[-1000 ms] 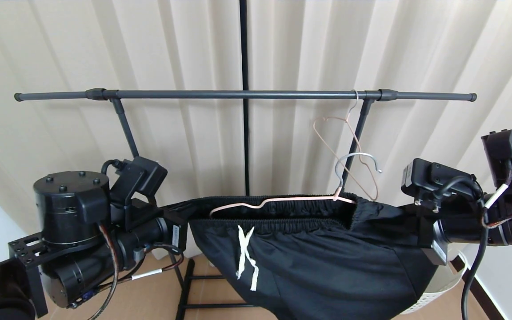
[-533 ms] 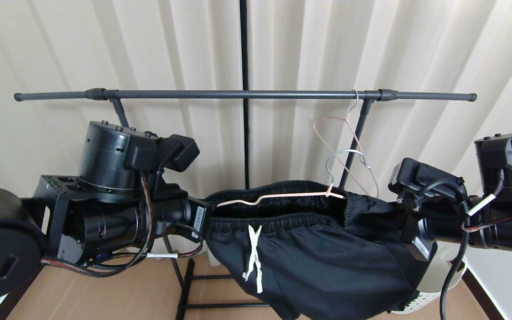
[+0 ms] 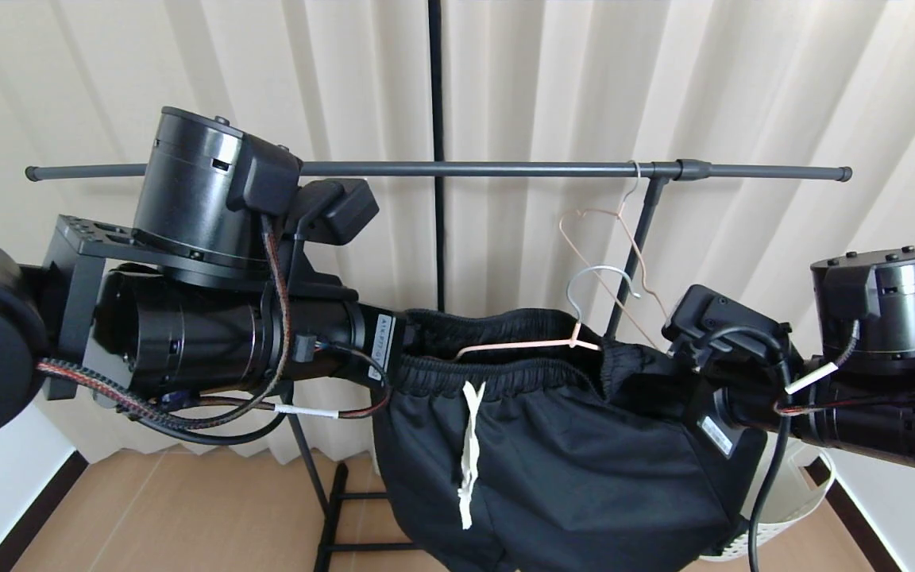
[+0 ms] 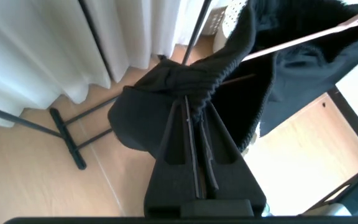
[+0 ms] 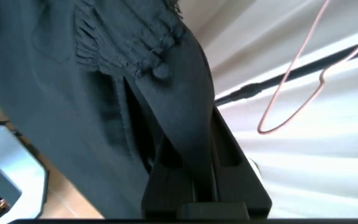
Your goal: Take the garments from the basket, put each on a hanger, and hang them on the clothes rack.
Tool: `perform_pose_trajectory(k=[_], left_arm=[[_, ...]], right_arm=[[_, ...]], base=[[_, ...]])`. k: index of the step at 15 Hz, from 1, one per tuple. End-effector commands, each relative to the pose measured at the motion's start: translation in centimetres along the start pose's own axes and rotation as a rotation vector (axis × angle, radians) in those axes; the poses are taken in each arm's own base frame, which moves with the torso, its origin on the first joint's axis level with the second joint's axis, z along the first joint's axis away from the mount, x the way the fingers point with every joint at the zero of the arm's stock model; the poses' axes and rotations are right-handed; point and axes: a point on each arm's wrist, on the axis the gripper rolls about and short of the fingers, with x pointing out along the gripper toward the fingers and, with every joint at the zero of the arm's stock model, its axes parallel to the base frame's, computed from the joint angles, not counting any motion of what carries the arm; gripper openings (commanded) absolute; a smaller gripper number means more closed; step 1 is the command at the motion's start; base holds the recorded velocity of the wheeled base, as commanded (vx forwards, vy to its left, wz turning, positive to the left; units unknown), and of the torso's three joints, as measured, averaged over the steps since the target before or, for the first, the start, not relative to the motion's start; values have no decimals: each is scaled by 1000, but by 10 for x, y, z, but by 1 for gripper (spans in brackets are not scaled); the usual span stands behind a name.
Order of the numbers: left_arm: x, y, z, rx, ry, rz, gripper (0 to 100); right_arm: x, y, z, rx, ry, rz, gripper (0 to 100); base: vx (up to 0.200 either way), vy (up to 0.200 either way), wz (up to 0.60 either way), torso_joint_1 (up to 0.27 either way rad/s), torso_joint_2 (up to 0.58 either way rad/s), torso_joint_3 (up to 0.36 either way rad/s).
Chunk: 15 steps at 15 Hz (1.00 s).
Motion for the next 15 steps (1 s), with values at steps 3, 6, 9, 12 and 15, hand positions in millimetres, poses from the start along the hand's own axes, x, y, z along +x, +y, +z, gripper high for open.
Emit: perform_pose_trajectory(k=[3,6,9,12,15], left_arm=[[2,-4,-1,2,5,-10,0],[8,-13,-1,-5,13,-33,0],[7,-23,-3,5,18,-62,0],[2,-33,-3,21,10,-96,0],[1,-33,-7,26,21,-98,0]], right_arm=[[11,14,6,58,-44,32,0],[14,23,18,146,-125,54,0],[21,32,24,209,-164,75,0],[33,40,23,211,-149,90,0],[35,39,26,232,-174,84,0]], base=[[0,0,0,0,0,0],[0,0,0,0,0,0],[0,0,0,0,0,0],[0,0,0,0,0,0],[0,0,0,0,0,0]])
